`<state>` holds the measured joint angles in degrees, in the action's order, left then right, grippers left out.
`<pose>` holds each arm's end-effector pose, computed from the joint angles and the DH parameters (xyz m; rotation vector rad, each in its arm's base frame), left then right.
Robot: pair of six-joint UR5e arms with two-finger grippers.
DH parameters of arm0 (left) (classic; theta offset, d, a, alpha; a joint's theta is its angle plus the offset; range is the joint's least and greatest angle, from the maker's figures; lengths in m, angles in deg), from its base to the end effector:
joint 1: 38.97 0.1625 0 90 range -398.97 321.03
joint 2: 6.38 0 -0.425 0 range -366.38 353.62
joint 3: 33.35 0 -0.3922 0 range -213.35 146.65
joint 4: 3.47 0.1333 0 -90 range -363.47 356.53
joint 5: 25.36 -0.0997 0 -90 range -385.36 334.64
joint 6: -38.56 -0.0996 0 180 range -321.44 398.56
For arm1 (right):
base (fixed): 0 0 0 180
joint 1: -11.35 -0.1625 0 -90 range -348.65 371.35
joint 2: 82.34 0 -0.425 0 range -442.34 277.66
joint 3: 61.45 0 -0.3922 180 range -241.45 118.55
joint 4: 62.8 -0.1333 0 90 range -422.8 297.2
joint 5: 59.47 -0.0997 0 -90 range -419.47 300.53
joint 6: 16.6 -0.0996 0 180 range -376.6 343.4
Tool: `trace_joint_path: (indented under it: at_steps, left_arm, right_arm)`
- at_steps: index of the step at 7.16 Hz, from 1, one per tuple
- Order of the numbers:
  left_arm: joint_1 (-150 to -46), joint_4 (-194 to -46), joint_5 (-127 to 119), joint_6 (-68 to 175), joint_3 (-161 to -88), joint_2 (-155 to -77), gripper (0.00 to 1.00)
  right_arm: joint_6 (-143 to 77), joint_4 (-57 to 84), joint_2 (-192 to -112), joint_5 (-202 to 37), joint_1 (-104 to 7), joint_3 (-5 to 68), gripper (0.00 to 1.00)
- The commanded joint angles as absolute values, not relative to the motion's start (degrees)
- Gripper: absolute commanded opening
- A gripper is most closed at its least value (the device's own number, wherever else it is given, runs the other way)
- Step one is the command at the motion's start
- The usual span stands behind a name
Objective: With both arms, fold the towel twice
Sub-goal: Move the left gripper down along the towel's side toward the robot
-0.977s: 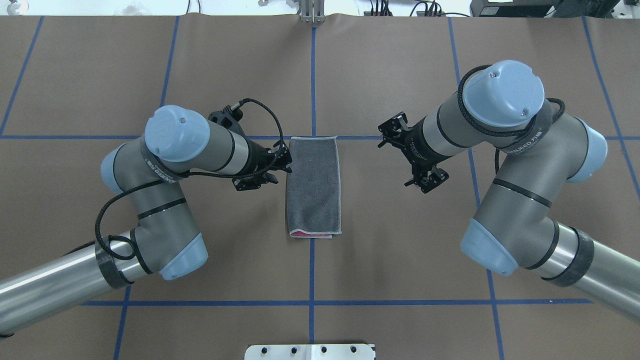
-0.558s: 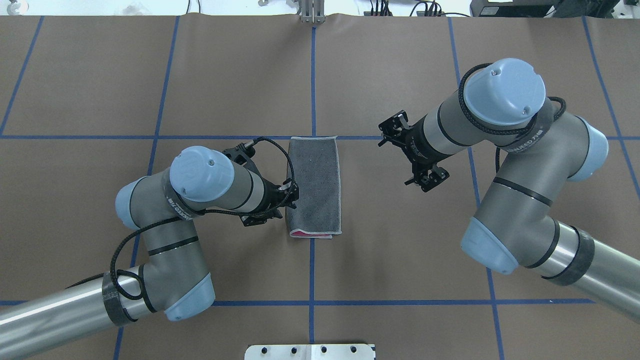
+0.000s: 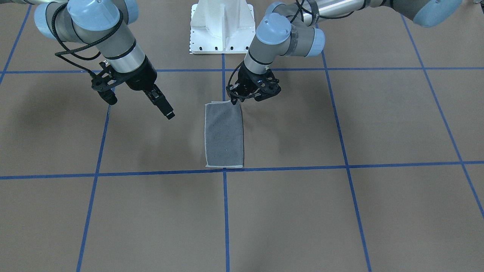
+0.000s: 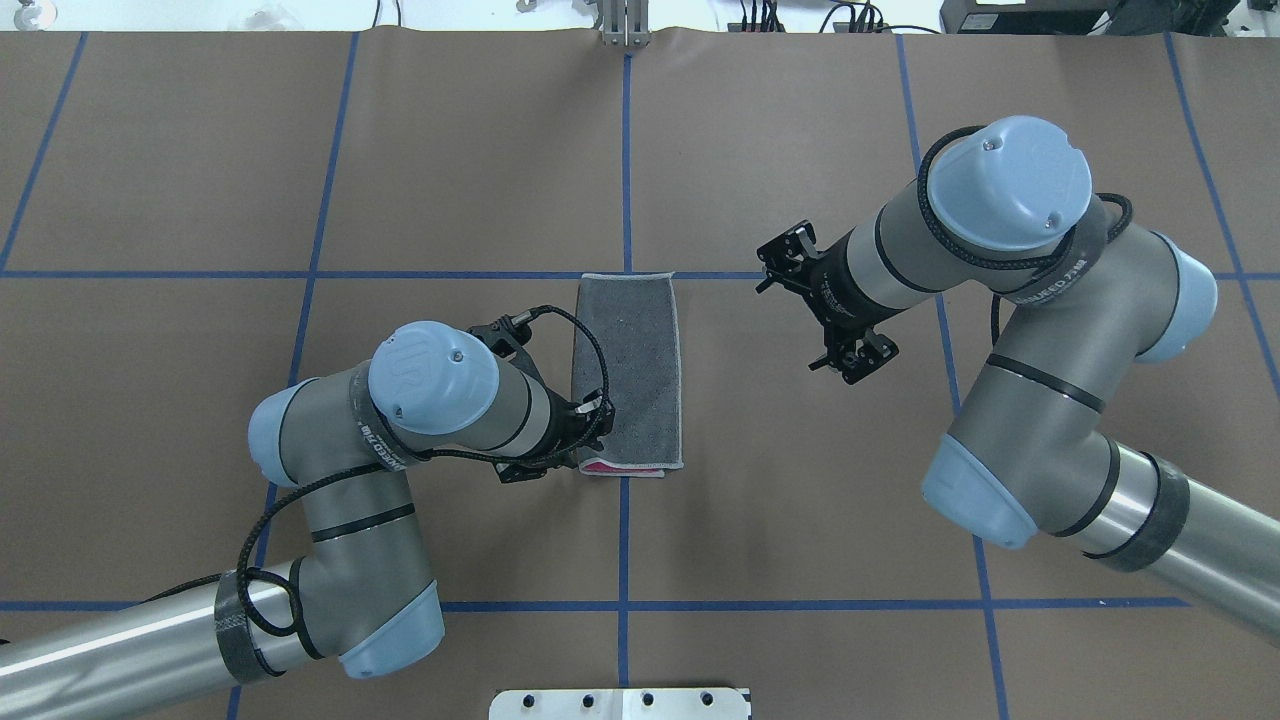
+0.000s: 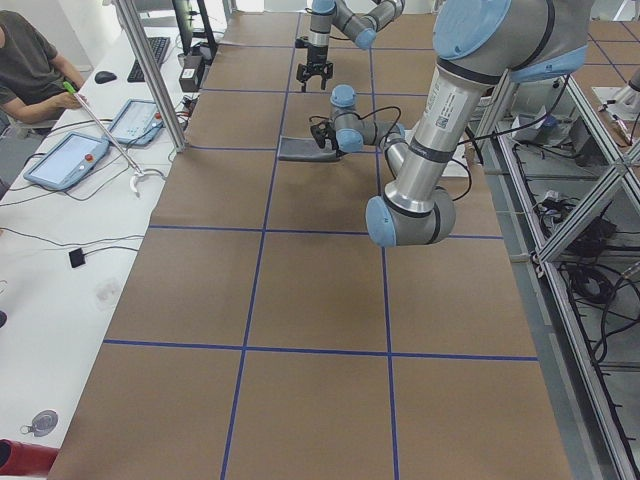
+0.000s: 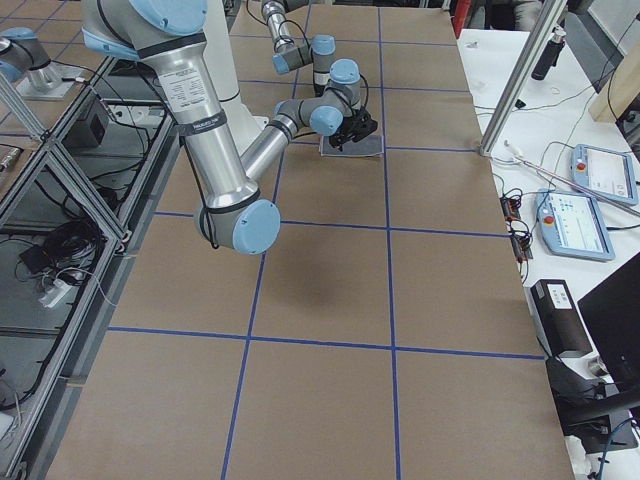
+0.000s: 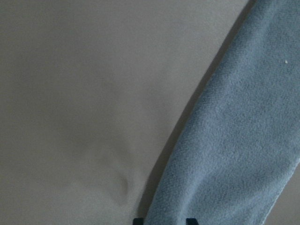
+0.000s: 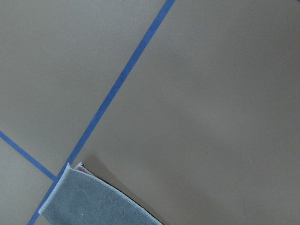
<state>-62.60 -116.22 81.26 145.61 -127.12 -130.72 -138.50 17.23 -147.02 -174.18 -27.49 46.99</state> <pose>0.5812 -0.3687 0.2308 -0.2033 1.0785 -0.4844 -0.4075 -0.4458 0.2486 -0.3558 -0.9820 0.9243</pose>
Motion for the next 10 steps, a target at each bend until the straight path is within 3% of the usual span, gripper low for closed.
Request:
trace_joint_path:
  at_steps: [1,4,6,10]
  left_arm:
    - [-62.44,-116.32,81.26,145.44,-126.51,-130.83,0.41]
    - [-62.35,-116.23,81.26,143.94,-124.05,-132.76,0.37]
    - [-62.44,-116.23,81.26,143.94,-124.05,-132.76,0.00]
    - [-62.17,-121.21,81.43,144.91,-128.25,-130.06,0.00]
  right_arm:
    - [-138.50,17.27,-147.02,-174.16,-27.49,47.00,1.00]
    - [-138.50,17.27,-147.29,-174.16,-27.49,46.92,1.00]
    - [-138.50,17.18,-147.38,-174.16,-27.49,46.83,1.00]
    - [-138.50,17.27,-147.20,-174.16,-27.49,46.92,1.00]
